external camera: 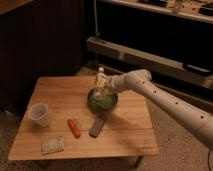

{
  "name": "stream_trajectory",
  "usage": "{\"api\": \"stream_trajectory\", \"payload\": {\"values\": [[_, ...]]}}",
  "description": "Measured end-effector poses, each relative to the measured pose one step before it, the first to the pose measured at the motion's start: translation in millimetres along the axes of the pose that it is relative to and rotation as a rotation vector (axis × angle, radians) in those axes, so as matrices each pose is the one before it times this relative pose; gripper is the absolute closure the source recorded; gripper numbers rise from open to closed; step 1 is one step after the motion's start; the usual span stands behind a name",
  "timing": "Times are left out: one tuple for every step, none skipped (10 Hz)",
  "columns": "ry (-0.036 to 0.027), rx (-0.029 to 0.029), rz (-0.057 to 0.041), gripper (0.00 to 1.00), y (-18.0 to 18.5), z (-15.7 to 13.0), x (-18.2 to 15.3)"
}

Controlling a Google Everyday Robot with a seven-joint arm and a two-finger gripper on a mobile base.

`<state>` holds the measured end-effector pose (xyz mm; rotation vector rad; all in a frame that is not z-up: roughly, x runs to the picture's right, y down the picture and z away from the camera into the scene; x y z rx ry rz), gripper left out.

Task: Place the bottle in the ceramic bowl

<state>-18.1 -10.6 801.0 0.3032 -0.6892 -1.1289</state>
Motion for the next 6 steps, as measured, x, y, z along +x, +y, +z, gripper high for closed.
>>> {"api": "stream_trajectory", "payload": {"values": [[-0.00061,0.00073,-0.00429,0.2,-0.62,0.02,-0.64],[0.00044,0.00017,-0.00305,0.2,-0.62,0.68,-0.39],[0.00771,-0.00174,0.0014,0.2,2.1,-2.62,1.57],[0.00388,-0.00109,0.00327,0.2,2.42,-1.75,0.24],[0.00165,0.00088,-0.00111,0.2,-0.71,1.36,-0.67],[0.00032,0.00179,-0.00351,0.2,-2.18,1.67,-0.84]]}}
